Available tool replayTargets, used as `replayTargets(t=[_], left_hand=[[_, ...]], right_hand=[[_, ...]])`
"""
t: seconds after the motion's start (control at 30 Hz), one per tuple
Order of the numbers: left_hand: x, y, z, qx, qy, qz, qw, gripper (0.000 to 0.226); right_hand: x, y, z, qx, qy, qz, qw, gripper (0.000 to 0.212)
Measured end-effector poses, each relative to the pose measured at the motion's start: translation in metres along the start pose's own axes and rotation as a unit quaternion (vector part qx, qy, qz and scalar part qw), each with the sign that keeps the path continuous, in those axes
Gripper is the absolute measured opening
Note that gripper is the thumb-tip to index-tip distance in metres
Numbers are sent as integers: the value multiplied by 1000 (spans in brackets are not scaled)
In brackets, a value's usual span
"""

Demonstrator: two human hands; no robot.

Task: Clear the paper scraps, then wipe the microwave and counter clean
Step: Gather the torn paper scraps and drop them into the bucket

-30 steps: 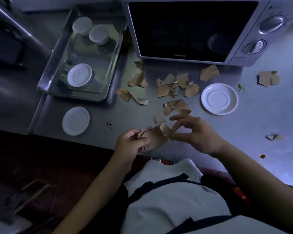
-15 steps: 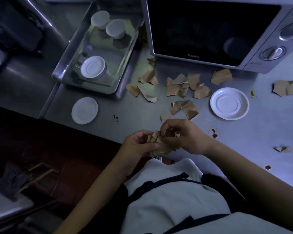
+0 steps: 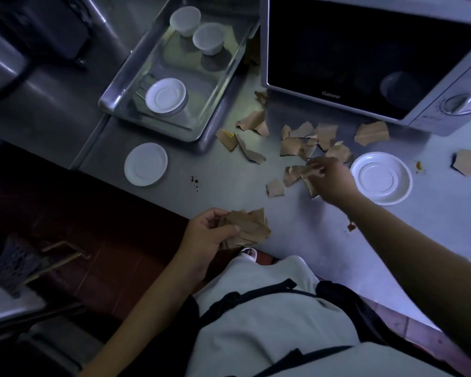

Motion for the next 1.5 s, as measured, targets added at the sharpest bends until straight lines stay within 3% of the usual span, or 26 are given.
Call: replayTargets(t=[0.13,0.33,0.67,0.73,0.87,1.0,1.07,1.2,1.33,1.5], left_hand=[[-6,1,5,-13,17,-2,1000,20],[-14,0,3,-11,25,4,1000,20],[-21,-10,-5,-16,17,26,999,22],[-20,-14,-8,-18,13,34,999,21],[-18,-24,-14,-24,15,57,998,20],[-13,-36,-21,-12,14,77,997,20],[-11,-42,-24,-6,3,89,996,19],[-6,-49,-31,2,-4,113,994,19],[-4,-52,-37,12,-7,120,993,18],[-4,-51,-40,2,-1,114,993,18]], right_hand=[[8,-40,-13,27,146,18,989,37],[33,-53,-15,65,200,29,977,60],[40,-49,-25,90,269,37,958,34],[38,-46,-24,101,242,34,964,28],[18,-40,-22,145,40,-14,989,26],[-12,-21,-20,126,-108,-59,984,21],[-23,-10,-29,141,-108,-74,981,19],[-22,2,-44,156,10,7,988,19],[-27,-1,-28,112,113,91,983,20],[-31,-16,11,57,290,257,920,35]])
Point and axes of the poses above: each hand's wrist, its own y-axis away from the middle knuckle, its own x-axis out of the palm, z = x × y, the point moved 4 cm from there along -y, towards the middle knuckle, and after that the axes turned 1 degree about -z, right-handed, at the moved point
